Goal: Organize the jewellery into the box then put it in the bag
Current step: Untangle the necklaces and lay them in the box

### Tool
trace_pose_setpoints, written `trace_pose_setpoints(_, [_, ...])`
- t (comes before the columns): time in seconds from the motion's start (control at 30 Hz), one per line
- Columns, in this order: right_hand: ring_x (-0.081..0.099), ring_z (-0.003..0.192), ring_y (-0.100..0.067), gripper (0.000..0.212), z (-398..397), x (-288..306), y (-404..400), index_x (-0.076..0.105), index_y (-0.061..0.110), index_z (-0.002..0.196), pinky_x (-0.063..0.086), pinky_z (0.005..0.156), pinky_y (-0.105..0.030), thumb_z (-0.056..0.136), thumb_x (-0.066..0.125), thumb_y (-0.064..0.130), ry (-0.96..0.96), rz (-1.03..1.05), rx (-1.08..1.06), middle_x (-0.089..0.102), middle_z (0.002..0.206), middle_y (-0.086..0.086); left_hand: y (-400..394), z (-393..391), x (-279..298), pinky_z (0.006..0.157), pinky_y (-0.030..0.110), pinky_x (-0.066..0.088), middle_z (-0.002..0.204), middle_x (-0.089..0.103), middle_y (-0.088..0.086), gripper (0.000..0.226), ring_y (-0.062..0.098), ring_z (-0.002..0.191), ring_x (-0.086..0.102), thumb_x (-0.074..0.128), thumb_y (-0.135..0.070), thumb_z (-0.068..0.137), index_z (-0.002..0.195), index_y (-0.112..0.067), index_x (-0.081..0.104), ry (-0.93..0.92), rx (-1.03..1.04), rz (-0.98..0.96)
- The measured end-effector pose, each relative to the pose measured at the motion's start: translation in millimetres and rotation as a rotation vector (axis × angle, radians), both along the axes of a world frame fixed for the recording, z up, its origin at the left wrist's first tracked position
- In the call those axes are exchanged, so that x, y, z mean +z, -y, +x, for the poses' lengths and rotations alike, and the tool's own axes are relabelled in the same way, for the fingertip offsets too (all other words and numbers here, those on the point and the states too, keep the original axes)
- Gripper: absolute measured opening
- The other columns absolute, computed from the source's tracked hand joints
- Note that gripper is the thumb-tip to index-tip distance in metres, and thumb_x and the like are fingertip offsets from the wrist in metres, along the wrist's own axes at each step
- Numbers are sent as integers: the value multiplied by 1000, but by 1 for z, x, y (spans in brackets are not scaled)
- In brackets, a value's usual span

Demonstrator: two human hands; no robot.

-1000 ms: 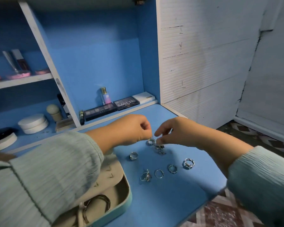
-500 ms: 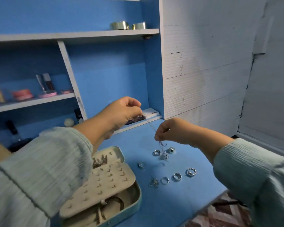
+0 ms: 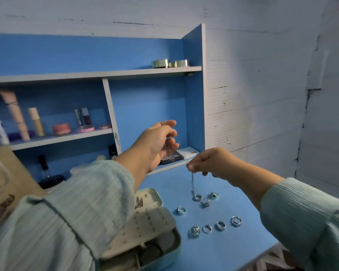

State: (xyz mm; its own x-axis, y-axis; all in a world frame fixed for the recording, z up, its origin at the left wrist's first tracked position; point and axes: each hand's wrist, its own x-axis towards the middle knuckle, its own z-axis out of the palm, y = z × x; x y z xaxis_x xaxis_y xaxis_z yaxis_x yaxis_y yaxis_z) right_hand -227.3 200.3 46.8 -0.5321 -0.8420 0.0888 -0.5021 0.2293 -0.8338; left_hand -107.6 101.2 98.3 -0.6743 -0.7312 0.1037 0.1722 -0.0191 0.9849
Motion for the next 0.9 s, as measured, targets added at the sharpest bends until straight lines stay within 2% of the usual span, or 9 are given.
trace_pose_setpoints(0.07, [50, 50, 3, 3, 4, 6, -4, 71, 28, 78, 36, 47, -13, 79, 73, 30, 34, -23, 10, 61, 52, 18, -3, 4, 7, 48, 16, 46, 77, 50, 0, 25, 6, 51, 38, 41, -2, 94, 88, -20, 58, -3, -9, -35])
trace_pose_setpoints(0.13, [53, 63, -4, 5, 7, 10, -8, 72, 26, 80, 38, 55, -19, 79, 72, 31, 90, -60, 10, 66, 66, 13, -6, 8, 13, 45, 14, 40, 81, 55, -2, 26, 5, 49, 36, 41, -4, 95, 90, -21, 60, -2, -15, -72])
trace_pose_setpoints(0.2, [52, 68, -9, 9, 12, 14, -12, 72, 22, 80, 38, 57, -21, 80, 71, 30, 157, -100, 13, 69, 75, 7, -10, 12, 18, 42, 13, 33, 84, 58, -2, 28, 4, 48, 35, 39, -2, 96, 92, -21, 60, -10, -25, -108])
trace_pose_setpoints(0.4, [51, 67, -10, 10, 27, 18, -22, 72, 18, 84, 36, 57, -21, 81, 70, 27, 342, -171, 43, 70, 81, 2, -21, 28, 24, 39, 12, 25, 91, 66, -6, 32, 4, 47, 32, 39, -2, 95, 96, -22, 63, -13, -35, -188])
trace_pose_setpoints(0.7, [50, 61, -9, 12, 47, 20, -34, 64, 14, 84, 35, 53, -21, 92, 57, 21, 469, -263, 22, 68, 77, 0, -27, 59, 27, 41, 12, 27, 91, 69, -6, 30, 3, 48, 37, 43, -2, 94, 95, -22, 65, -57, -1, -196])
trace_pose_setpoints(0.9, [45, 57, -11, 16, 67, 11, -46, 62, 14, 77, 32, 51, -21, 92, 57, 18, 536, -369, 20, 59, 60, 2, -27, 85, 13, 48, 13, 44, 84, 72, -3, 33, 2, 52, 57, 37, 0, 93, 99, -19, 64, -234, -19, 50])
